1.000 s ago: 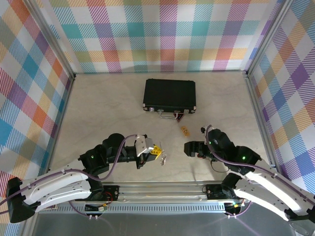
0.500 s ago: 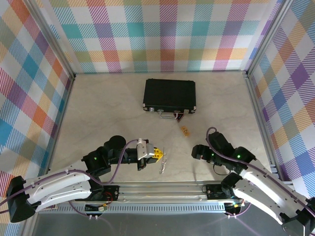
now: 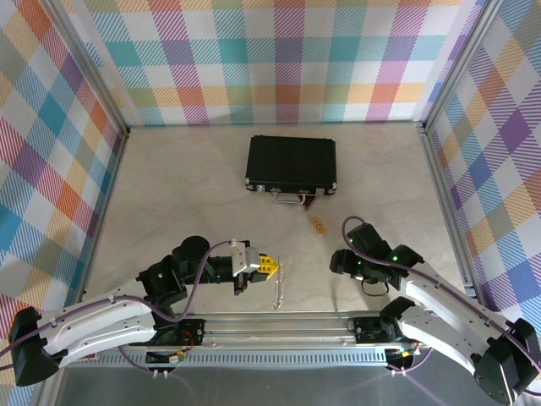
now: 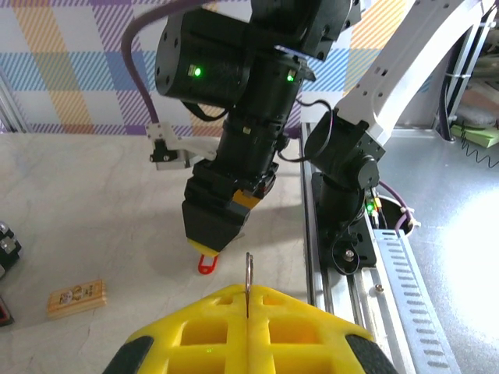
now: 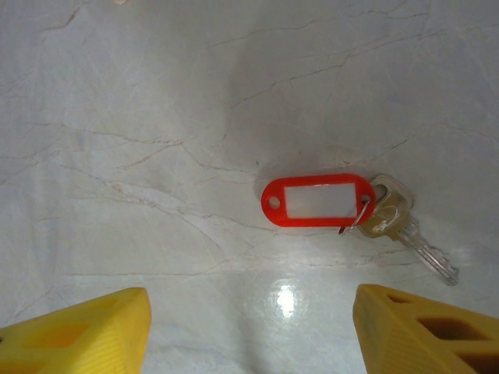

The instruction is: Put the keys on the keyring

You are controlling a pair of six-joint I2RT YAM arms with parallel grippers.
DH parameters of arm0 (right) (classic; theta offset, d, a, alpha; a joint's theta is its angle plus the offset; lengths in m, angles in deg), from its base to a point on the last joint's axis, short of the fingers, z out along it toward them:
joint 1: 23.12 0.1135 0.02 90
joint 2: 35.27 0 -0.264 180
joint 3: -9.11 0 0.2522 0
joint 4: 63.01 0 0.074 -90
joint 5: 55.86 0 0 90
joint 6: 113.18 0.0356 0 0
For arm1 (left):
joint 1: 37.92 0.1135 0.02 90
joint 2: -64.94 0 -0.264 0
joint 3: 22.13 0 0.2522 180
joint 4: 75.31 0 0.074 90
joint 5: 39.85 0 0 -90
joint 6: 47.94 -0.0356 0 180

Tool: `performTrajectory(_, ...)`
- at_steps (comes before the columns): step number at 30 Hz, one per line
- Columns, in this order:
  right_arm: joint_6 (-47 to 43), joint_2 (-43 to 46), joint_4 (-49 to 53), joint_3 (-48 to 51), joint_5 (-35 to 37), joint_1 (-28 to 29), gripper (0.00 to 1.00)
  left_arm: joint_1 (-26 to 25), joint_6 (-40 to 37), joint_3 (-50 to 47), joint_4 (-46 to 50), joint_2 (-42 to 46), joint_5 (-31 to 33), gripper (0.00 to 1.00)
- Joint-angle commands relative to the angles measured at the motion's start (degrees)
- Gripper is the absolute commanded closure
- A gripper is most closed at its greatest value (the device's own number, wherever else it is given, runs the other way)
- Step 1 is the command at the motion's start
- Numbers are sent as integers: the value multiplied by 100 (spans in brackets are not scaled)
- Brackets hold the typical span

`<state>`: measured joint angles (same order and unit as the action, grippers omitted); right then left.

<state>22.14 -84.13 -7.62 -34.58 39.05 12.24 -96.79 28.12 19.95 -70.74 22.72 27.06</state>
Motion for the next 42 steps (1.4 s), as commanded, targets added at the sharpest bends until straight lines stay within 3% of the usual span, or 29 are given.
performTrajectory(1, -119, -208, -116, 43, 198, -75, 39, -42, 93, -63, -329, 152, -108, 100)
performTrajectory(4, -181, -403, -149, 40, 296, -123, 47, -50, 102, -88, -350, 209, -92, 100)
performTrajectory(16, -112, -645, -389, 197, 288, -160, 60, -45, 152, -119, -450, 240, -214, 100)
performTrajectory(30, -63, -1166, -304, -36, 502, -160, 62, -44, 207, -211, -461, 651, -249, 100)
performTrajectory(42, 29, -1293, -250, -97, 607, -158, 72, -45, 285, -289, -567, 865, -312, 100)
